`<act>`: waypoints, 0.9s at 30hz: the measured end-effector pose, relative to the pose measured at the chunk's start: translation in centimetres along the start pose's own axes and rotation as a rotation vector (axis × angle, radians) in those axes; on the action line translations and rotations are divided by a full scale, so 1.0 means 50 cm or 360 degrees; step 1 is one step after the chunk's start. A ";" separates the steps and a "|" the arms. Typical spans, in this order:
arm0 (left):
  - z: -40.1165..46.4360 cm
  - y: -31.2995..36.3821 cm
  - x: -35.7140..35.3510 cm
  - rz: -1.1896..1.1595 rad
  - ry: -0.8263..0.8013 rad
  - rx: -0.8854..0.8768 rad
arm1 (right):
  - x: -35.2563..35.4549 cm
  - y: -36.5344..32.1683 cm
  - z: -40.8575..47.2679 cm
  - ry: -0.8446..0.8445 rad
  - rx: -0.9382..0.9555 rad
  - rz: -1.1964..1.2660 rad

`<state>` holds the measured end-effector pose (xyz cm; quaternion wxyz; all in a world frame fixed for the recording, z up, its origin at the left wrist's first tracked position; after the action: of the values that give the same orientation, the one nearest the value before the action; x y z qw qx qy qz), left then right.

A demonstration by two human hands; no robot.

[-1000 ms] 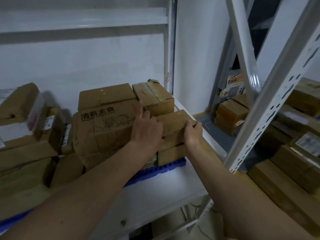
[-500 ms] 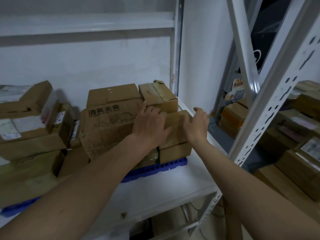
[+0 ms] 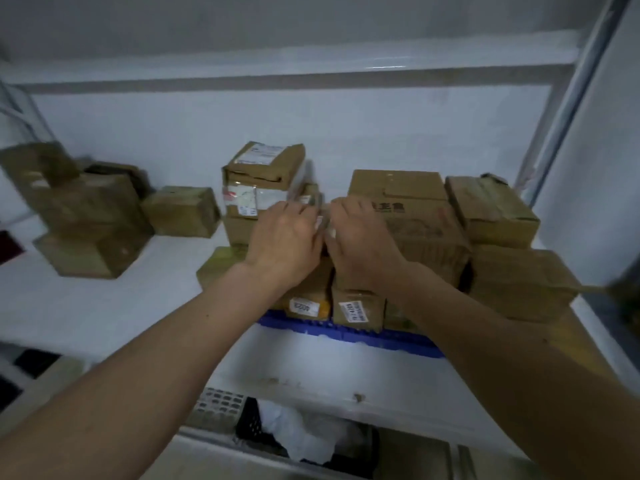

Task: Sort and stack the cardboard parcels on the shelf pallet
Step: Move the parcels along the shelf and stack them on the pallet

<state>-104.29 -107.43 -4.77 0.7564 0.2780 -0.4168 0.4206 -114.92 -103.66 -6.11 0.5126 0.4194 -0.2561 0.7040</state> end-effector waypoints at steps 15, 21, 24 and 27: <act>-0.112 -0.408 -0.013 0.0232 -0.0423 0.0460 | -0.231 -0.270 0.212 -0.0514 0.0160 0.0303; -0.131 -0.606 0.006 0.0241 -0.0461 0.0567 | -0.302 -0.412 0.328 -0.0580 0.0112 0.0418; -0.144 -0.698 0.015 0.0230 -0.0495 0.0593 | -0.340 -0.490 0.383 -0.0603 0.0086 0.0482; -0.161 -0.787 0.017 0.0230 -0.0527 0.0602 | -0.379 -0.565 0.437 -0.0620 0.0047 0.0548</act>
<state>-66.68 -120.23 -10.80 0.5804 0.4492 -0.4677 0.4926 -78.95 -120.85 -12.92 0.3202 0.5048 -0.4074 0.6904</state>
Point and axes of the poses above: each hand's wrist, its own z-axis towards the middle knuckle, its own x-axis out of the back of the hand, y = z × x, the point moved 4 cm from there along z, towards the middle knuckle, and after that the axes turned 14 degrees about x, right-handed, at the moved point
